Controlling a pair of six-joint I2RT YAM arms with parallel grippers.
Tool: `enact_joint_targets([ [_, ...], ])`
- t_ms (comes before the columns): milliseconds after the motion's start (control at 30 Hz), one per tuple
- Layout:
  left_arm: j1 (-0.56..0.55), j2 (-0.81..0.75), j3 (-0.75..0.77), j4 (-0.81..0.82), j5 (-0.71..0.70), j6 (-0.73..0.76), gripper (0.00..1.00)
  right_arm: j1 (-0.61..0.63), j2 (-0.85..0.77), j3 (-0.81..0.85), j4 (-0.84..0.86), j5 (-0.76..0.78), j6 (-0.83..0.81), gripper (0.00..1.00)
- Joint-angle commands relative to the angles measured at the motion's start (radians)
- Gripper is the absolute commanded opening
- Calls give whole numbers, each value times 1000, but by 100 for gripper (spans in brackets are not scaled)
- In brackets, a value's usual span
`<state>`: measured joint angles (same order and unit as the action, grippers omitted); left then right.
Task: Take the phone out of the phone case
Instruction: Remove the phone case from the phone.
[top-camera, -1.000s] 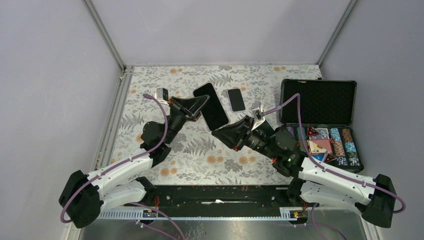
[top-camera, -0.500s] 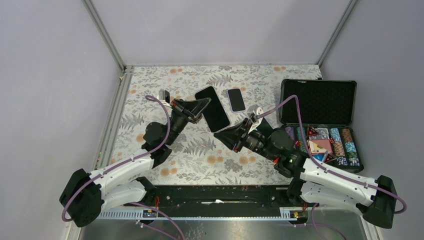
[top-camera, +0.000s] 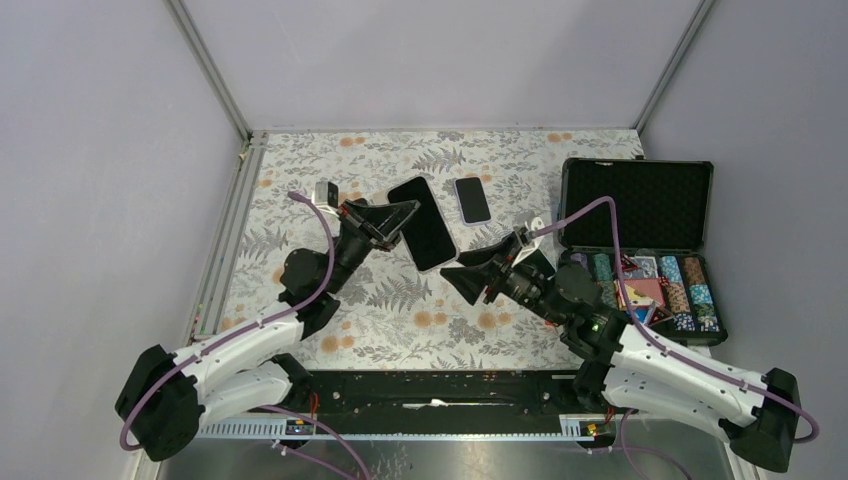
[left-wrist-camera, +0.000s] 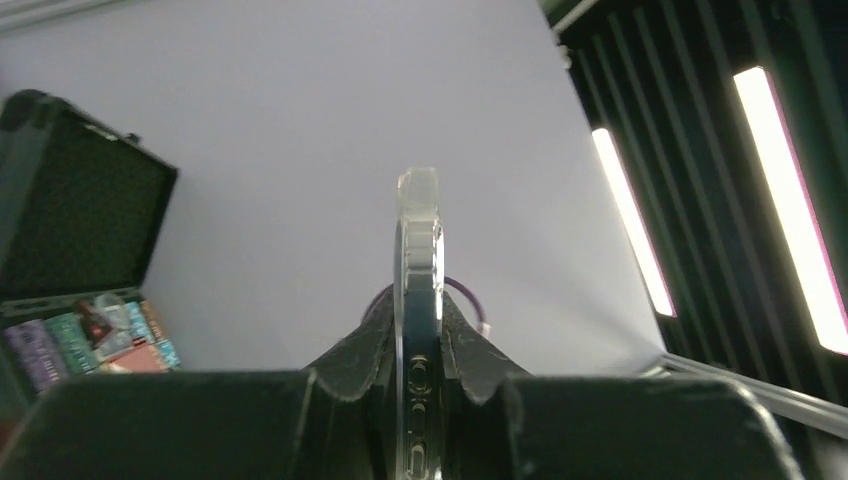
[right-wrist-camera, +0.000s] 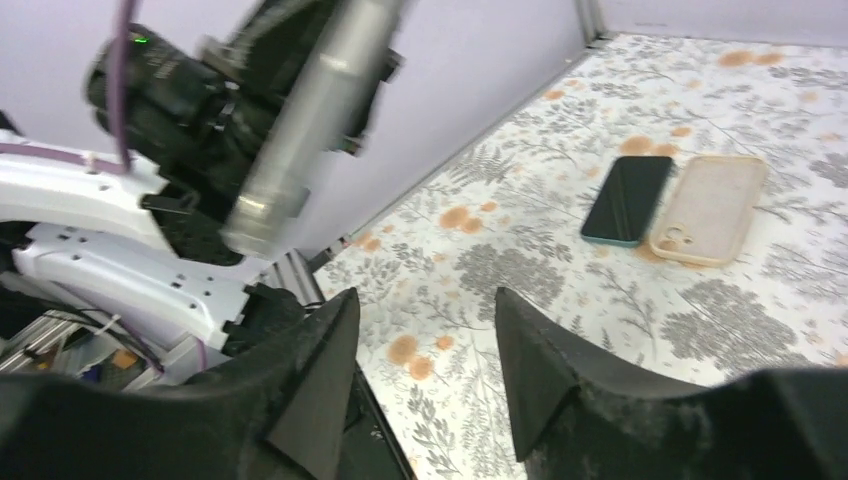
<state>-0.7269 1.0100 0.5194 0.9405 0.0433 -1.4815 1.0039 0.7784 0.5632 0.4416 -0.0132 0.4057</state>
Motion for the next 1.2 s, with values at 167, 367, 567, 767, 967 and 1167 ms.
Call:
enact_joint_targets([
  [167, 48, -52, 5, 220, 72, -90, 0, -48, -63, 59, -87, -92, 16, 83],
  [367, 63, -38, 5, 241, 79, -108, 0, -48, -40, 94, -19, -255, 27, 88],
  [567, 72, -35, 1, 264, 98, -127, 0, -48, -32, 117, 50, -237, 40, 80],
  [767, 72, -50, -10, 288, 113, -126, 0, -48, -24, 154, 93, -165, 78, 70],
  [967, 73, -72, -15, 285, 117, -114, 0, -49, 25, 213, 98, -190, 145, 61],
  [1167, 73, -92, -3, 282, 126, -117, 0, -51, 60, 238, 51, -197, 155, 34],
])
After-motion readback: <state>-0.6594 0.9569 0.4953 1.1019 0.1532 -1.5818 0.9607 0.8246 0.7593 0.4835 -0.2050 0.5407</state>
